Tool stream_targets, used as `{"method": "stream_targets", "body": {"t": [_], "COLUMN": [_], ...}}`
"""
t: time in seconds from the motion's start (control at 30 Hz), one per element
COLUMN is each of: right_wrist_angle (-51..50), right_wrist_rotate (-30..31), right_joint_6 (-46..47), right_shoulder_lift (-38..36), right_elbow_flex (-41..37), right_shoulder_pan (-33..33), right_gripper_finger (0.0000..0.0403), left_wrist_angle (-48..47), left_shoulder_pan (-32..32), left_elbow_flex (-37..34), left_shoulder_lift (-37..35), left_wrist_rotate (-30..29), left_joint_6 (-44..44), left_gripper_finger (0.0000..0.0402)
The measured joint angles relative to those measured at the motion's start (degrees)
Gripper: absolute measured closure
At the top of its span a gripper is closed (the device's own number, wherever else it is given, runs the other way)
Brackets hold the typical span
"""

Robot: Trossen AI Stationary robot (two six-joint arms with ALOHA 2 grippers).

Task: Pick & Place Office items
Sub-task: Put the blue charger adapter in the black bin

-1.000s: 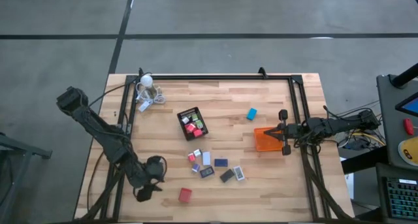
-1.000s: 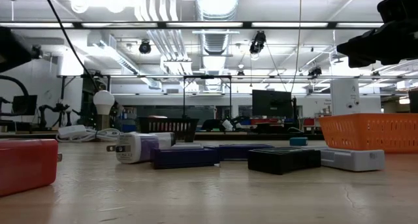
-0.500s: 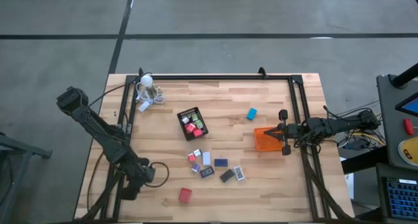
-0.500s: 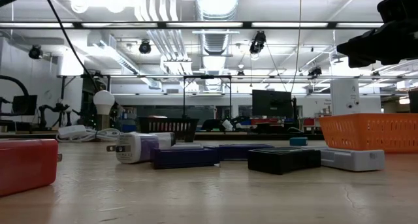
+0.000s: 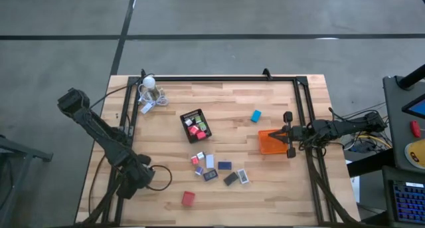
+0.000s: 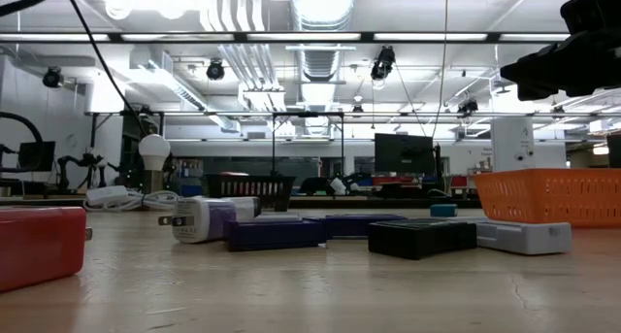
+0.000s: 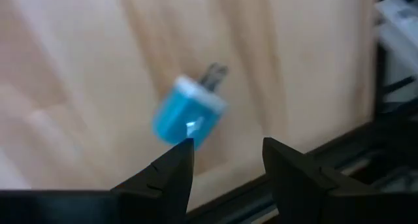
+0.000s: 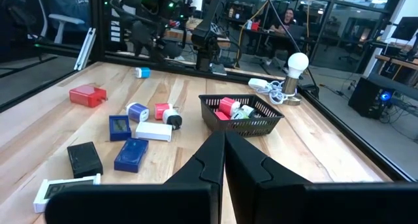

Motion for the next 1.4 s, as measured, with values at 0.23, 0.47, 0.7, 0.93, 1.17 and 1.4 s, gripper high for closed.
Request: {"method": "stream_targets", "body": {"t": [0.23, 0.47, 0.7, 0.93, 1.17, 1.4], "right_wrist_angle": [0.00, 0.00, 0.00, -0.01, 0.00, 0.00], "right_wrist_rotate": [0.02, 0.01, 0.00, 0.00, 0.00, 0.00], "right_joint_6": [0.00, 0.00, 0.00, 0.00, 0.00, 0.00], "right_shoulder_lift": [0.00, 0.00, -0.01, -0.01, 0.00, -0.02], "right_elbow_flex": [-0.02, -0.01, -0.01, 0.00, -0.02, -0.01], "right_shoulder_pan": [0.00, -0.01, -0.01, 0.00, -0.02, -0.01], "right_gripper_finger": [0.0394, 0.0394, 0.0394, 0.0394, 0.0394, 0.0394], "left_wrist_angle": [-5.65, -4.29, -5.36, -5.51, -5.49, -4.34], "left_shoulder_pan": [0.31, 0.29, 0.29, 0.29, 0.29, 0.29], "left_elbow_flex": [3.89, 7.14, 7.12, 7.12, 7.12, 7.12], "left_shoulder_lift": [-0.02, -0.04, 0.00, 0.00, -0.05, -0.07], "left_wrist_rotate": [-7.06, -9.64, -11.21, -11.21, -11.22, -11.23], "left_joint_6": [6.47, 10.15, 10.82, 10.82, 13.19, 12.69], "left_gripper_finger": [0.0213, 0.0214, 0.0214, 0.0214, 0.0215, 0.0216]}}
